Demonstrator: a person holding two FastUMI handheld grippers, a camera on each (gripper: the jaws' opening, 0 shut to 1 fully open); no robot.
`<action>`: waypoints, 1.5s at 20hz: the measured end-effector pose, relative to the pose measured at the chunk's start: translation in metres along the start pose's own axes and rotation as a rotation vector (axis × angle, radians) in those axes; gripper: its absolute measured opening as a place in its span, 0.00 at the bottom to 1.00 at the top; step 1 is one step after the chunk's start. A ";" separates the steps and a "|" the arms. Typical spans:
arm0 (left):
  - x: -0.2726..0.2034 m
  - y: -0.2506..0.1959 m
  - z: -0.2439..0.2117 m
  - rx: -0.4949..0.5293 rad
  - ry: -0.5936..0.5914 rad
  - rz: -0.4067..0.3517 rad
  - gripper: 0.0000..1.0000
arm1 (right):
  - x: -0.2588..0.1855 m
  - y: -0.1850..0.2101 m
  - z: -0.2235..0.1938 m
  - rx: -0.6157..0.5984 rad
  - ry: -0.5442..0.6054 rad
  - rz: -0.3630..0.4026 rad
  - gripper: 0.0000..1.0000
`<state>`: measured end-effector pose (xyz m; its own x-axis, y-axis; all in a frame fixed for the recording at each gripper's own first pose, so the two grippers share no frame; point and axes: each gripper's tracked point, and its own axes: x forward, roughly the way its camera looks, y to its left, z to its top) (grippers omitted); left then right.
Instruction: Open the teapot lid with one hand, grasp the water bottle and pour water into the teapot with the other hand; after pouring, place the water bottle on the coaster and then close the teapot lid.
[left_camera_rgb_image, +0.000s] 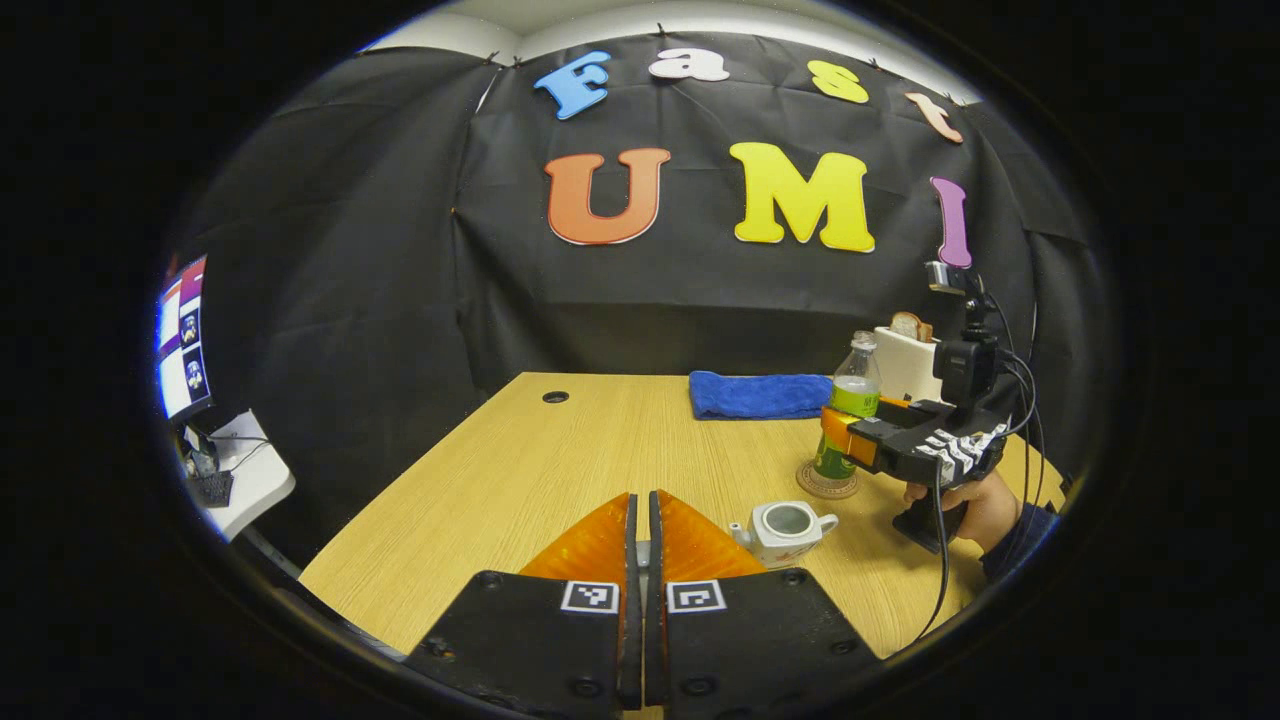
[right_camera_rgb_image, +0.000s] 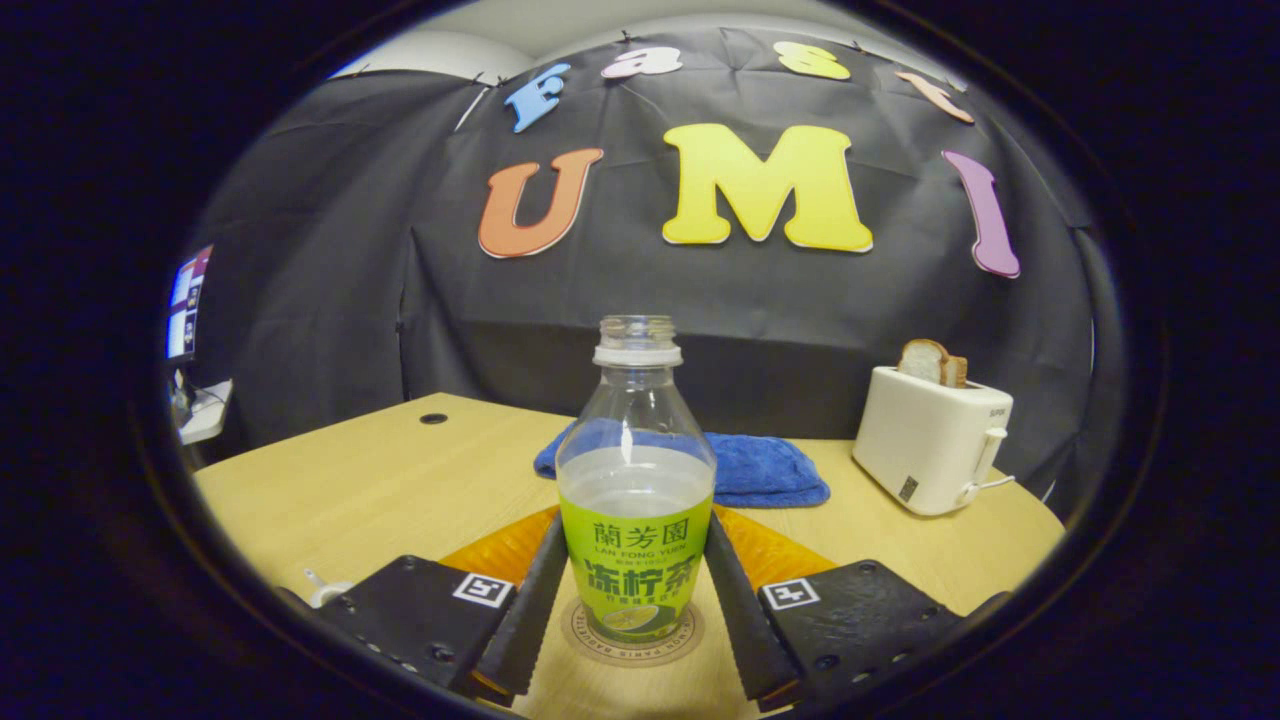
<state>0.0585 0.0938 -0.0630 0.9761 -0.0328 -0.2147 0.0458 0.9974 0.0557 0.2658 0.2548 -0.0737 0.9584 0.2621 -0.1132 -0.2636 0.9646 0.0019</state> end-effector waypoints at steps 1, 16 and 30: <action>0.000 -0.002 0.000 0.006 -0.002 -0.001 0.04 | 0.000 0.000 -0.003 0.013 0.006 0.004 0.77; 0.042 -0.089 0.007 -0.100 -0.157 -0.200 0.04 | -0.085 -0.060 0.002 0.080 -0.115 0.010 0.92; 0.099 -0.122 -0.027 -0.073 -0.156 -0.188 0.05 | -0.196 -0.100 -0.002 0.045 -0.180 -0.002 0.92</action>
<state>0.1437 -0.0298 -0.1170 0.9731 -0.2221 -0.0611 0.2198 0.9746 -0.0431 0.1040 0.1065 -0.0538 0.9640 0.2574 0.0668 -0.2607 0.9643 0.0468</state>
